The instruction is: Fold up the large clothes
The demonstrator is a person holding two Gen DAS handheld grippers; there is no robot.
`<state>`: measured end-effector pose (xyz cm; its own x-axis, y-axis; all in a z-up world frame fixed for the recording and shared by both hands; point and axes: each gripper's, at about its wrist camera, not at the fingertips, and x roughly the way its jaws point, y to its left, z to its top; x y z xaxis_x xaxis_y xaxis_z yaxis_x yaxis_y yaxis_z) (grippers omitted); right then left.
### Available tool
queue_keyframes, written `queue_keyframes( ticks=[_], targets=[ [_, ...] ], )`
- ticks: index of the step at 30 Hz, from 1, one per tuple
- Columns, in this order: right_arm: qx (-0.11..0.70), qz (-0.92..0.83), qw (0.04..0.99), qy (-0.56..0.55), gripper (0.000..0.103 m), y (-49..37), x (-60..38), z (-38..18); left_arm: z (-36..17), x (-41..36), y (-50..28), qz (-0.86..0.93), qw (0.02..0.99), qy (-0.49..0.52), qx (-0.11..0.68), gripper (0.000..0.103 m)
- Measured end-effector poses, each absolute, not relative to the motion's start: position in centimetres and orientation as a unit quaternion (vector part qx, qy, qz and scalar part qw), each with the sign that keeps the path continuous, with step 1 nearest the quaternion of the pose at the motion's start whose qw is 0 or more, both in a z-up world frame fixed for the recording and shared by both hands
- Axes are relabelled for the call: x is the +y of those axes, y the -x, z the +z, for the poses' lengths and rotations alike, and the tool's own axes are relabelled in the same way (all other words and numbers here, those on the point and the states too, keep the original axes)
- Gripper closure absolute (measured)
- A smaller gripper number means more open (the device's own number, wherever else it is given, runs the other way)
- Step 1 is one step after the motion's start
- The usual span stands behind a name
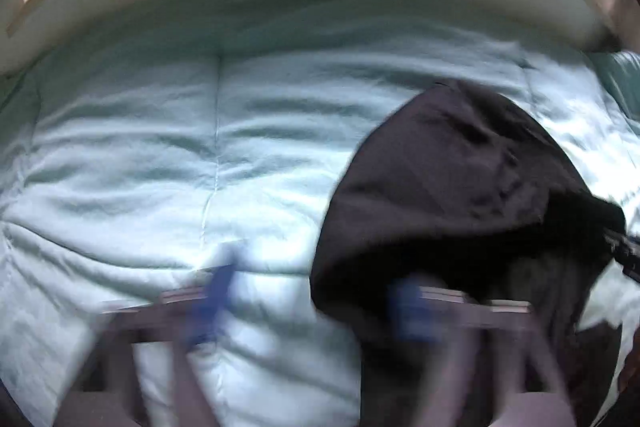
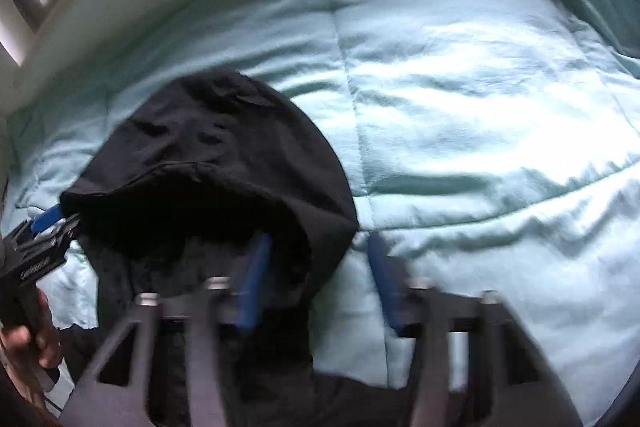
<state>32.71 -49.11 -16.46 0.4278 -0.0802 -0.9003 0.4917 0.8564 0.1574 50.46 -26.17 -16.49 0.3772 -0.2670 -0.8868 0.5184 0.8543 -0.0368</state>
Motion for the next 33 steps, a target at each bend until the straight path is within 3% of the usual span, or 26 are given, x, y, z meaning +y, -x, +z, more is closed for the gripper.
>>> queue_keyframes(
  ticks=[1,4,7,9,11,13,15,19,26,30,33],
  targets=[
    [0.502,-0.180,0.821,-0.203,0.094,-32.7,-49.1,-16.4,-16.6,-25.6,-50.9,-0.251,0.813,-0.092,0.516,0.093],
    [0.432,-0.153,0.853,-0.249,0.096,-29.6,-50.1,-13.9,-13.5,-21.7,-50.2,-0.292,0.831,0.014,0.473,0.094],
    [0.435,-0.137,0.848,-0.270,0.096,-28.4,-50.7,-15.5,-13.0,-18.9,-49.9,-0.320,0.820,0.053,0.471,0.091],
    [0.474,-0.132,0.827,-0.271,0.096,-29.4,-50.9,-19.2,-16.9,-18.8,-51.7,-0.301,0.797,0.040,0.522,0.090],
    [0.519,-0.122,0.797,-0.285,0.090,-30.3,-51.2,-23.2,-22.1,-19.3,-53.3,-0.287,0.758,0.025,0.585,0.086],
    [0.520,-0.116,0.790,-0.303,0.085,-30.2,-51.5,-24.8,-23.9,-19.2,-53.4,-0.312,0.753,0.020,0.579,0.083],
    [0.520,-0.115,0.786,-0.314,0.080,-29.7,-51.9,-24.0,-22.6,-18.8,-53.1,-0.323,0.756,0.017,0.569,0.080],
    [0.512,-0.104,0.809,-0.271,0.055,-27.6,-51.4,-19.9,-18.7,-16.9,-50.7,-0.333,0.788,-0.034,0.517,0.060],
    [0.469,-0.087,0.849,-0.228,0.055,-25.3,-49.4,-13.0,-12.2,-14.0,-47.7,-0.356,0.811,-0.038,0.463,0.059],
    [0.449,-0.080,0.865,-0.208,0.055,-30.7,-47.7,-10.9,-10.0,-18.5,-49.0,-0.377,0.812,-0.004,0.445,0.059],
    [0.458,-0.086,0.859,-0.213,0.055,-34.3,-46.8,-12.7,-12.1,-22.6,-50.3,-0.374,0.797,-0.023,0.475,0.059]
  ],
)
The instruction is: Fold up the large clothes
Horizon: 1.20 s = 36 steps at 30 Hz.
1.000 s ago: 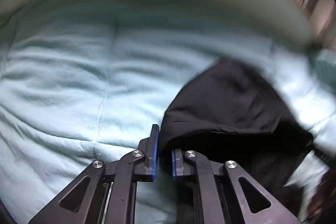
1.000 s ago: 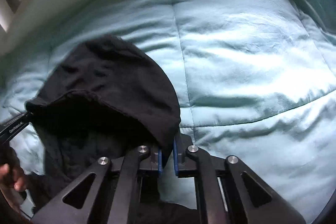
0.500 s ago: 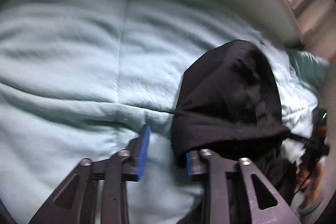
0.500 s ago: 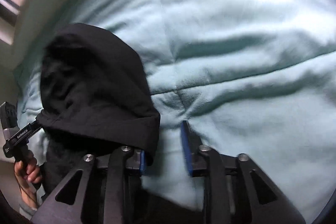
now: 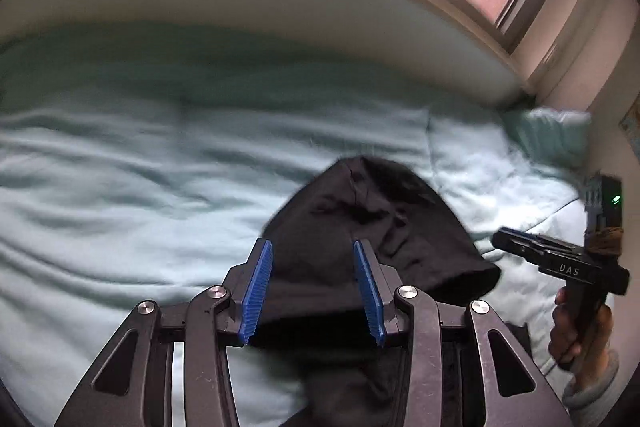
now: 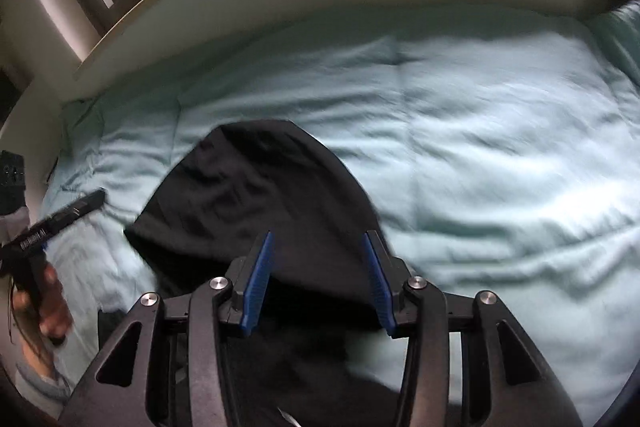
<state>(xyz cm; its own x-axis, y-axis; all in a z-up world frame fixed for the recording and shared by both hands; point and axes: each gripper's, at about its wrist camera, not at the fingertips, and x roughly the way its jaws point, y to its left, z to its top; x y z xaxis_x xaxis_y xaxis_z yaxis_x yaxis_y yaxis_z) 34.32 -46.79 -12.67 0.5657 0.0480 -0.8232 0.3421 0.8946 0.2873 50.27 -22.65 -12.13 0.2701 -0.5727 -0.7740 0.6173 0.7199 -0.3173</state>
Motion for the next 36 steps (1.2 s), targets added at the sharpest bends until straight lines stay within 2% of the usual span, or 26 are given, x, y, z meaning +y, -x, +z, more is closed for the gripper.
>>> queue_keyframes(
  ticks=[5,8,12,16,18,20,22,25,28,32,33,34,36],
  targets=[
    [0.554,-0.052,0.810,-0.186,0.055,-35.3,-45.0,-20.1,-21.5,-25.4,-49.1,-0.375,0.713,-0.124,0.579,0.060],
    [0.581,-0.045,0.801,-0.137,0.055,-34.4,-43.5,-22.7,-22.5,-24.6,-48.1,-0.393,0.722,-0.134,0.553,0.060],
    [0.556,-0.049,0.811,-0.175,0.056,-33.9,-44.6,-21.3,-20.9,-23.7,-47.9,-0.383,0.741,-0.105,0.542,0.059],
    [0.513,-0.028,0.841,-0.169,0.055,-31.8,-43.7,-17.5,-17.1,-21.5,-45.2,-0.413,0.762,-0.098,0.489,0.059],
    [0.497,-0.027,0.851,-0.165,0.055,-31.5,-43.2,-16.6,-17.0,-21.1,-44.8,-0.412,0.765,-0.096,0.485,0.059],
    [0.512,-0.044,0.845,-0.150,0.055,-32.1,-43.0,-17.7,-18.5,-21.2,-45.3,-0.391,0.761,-0.109,0.507,0.059],
    [0.564,-0.067,0.811,-0.142,0.055,-33.1,-43.1,-21.2,-21.7,-21.6,-46.2,-0.373,0.733,-0.128,0.554,0.059],
    [0.582,-0.051,0.796,-0.158,0.055,-33.6,-43.4,-23.1,-22.1,-21.1,-46.2,-0.393,0.724,-0.136,0.550,0.059],
    [0.569,-0.040,0.806,-0.158,0.054,-33.1,-43.7,-22.1,-20.2,-19.7,-45.7,-0.396,0.736,-0.127,0.534,0.059],
    [0.536,-0.009,0.828,-0.166,0.053,-30.9,-44.7,-19.4,-15.1,-16.0,-45.9,-0.441,0.761,-0.062,0.472,0.059],
    [0.526,-0.008,0.834,-0.167,0.049,-30.5,-45.1,-18.6,-14.3,-15.6,-46.3,-0.444,0.765,-0.054,0.464,0.055],
    [0.519,-0.011,0.838,-0.166,0.041,-30.4,-45.6,-18.1,-13.5,-15.2,-47.0,-0.440,0.770,-0.053,0.459,0.044],
    [0.510,-0.024,0.845,-0.158,0.032,-30.1,-46.9,-17.4,-13.3,-14.6,-48.7,-0.430,0.773,-0.056,0.463,0.037]
  ],
)
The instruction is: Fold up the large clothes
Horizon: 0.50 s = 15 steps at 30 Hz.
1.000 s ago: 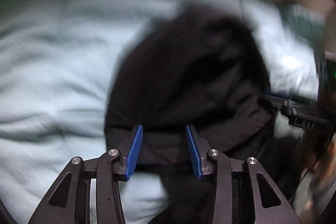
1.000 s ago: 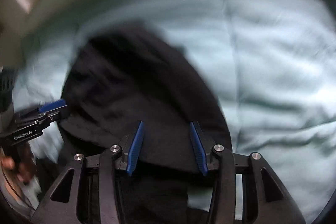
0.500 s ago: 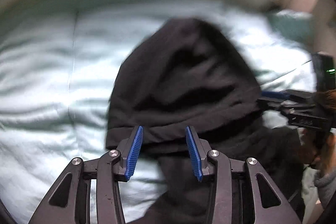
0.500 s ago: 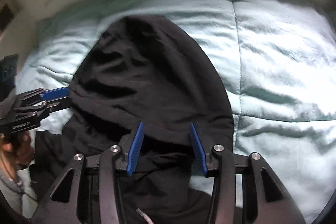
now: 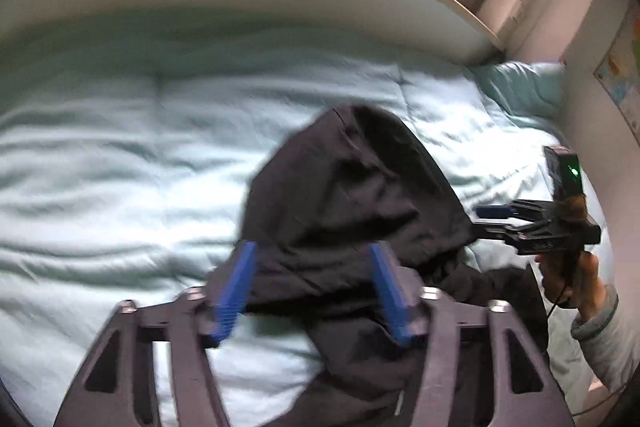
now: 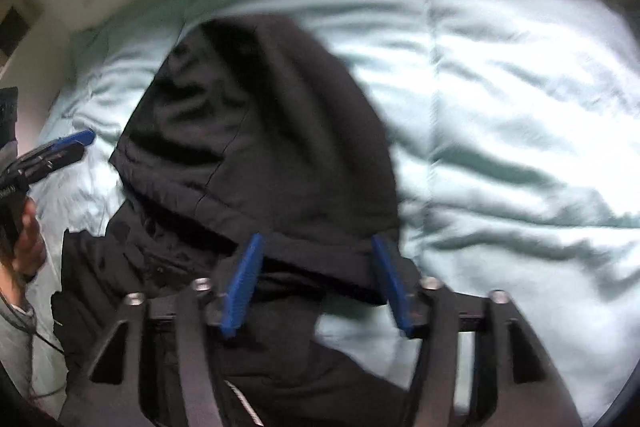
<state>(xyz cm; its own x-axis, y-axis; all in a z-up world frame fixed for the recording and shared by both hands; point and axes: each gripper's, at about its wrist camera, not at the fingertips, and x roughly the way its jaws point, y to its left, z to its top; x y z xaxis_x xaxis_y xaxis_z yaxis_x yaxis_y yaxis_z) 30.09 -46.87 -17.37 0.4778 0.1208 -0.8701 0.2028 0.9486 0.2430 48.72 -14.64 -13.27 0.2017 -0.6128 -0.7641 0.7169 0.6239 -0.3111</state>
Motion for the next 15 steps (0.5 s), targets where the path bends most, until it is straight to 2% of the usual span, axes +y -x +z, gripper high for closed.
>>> queue_keyframes(
  ticks=[6,10,14,15],
  targets=[
    [0.517,-0.012,0.832,-0.200,0.031,-31.4,-50.2,-18.3,-15.1,-16.2,-53.4,-0.424,0.733,-0.071,0.527,0.037],
    [0.524,0.021,0.817,-0.241,0.031,-33.6,-51.0,-20.8,-18.6,-18.5,-55.6,-0.434,0.688,-0.042,0.581,0.037],
    [0.527,0.053,0.804,-0.271,0.034,-35.9,-50.9,-22.9,-20.4,-20.5,-55.5,-0.425,0.690,-0.066,0.582,0.037],
    [0.529,0.062,0.803,-0.267,0.037,-36.0,-50.5,-23.1,-20.5,-21.0,-54.9,-0.429,0.693,-0.086,0.573,0.037]
  ],
)
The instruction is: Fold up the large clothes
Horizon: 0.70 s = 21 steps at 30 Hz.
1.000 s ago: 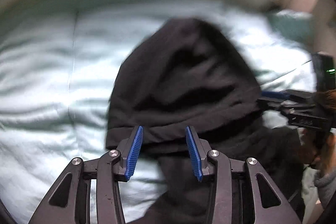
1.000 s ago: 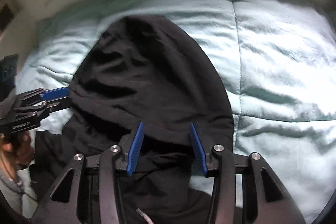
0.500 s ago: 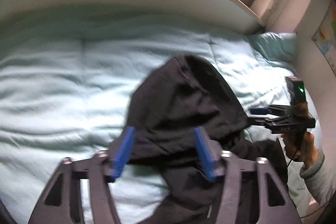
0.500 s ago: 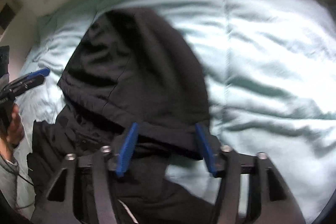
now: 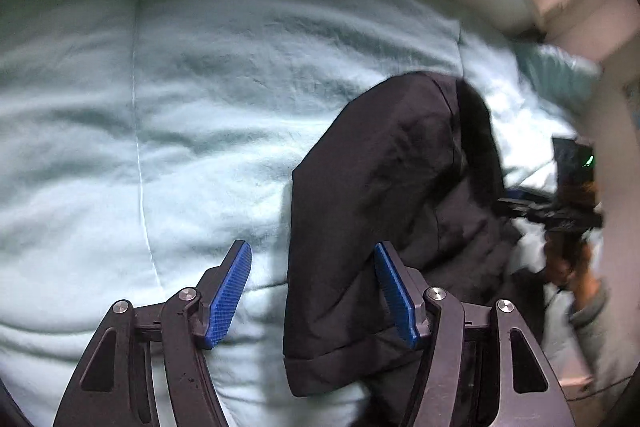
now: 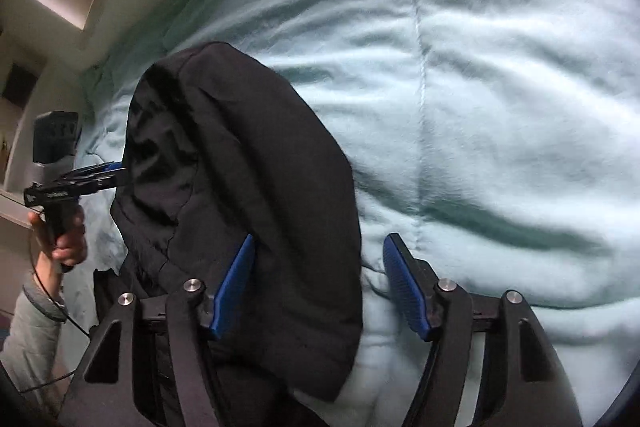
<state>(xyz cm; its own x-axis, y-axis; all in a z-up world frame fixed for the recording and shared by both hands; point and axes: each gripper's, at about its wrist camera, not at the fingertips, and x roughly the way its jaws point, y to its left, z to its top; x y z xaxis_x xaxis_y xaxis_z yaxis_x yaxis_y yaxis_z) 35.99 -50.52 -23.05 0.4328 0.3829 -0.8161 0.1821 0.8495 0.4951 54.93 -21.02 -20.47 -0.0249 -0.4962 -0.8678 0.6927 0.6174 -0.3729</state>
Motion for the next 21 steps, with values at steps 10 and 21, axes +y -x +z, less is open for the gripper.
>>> queue_keyframes(
  ticks=[10,21],
  targets=[
    [0.527,0.053,0.837,-0.136,0.081,-36.4,-45.1,-19.6,-18.1,-22.8,-50.6,-0.447,0.718,-0.125,0.518,0.083],
    [0.406,0.040,0.913,0.009,0.091,-21.6,-35.3,-6.4,-6.7,-13.3,-36.4,-0.492,0.751,-0.152,0.414,0.088]
  ],
)
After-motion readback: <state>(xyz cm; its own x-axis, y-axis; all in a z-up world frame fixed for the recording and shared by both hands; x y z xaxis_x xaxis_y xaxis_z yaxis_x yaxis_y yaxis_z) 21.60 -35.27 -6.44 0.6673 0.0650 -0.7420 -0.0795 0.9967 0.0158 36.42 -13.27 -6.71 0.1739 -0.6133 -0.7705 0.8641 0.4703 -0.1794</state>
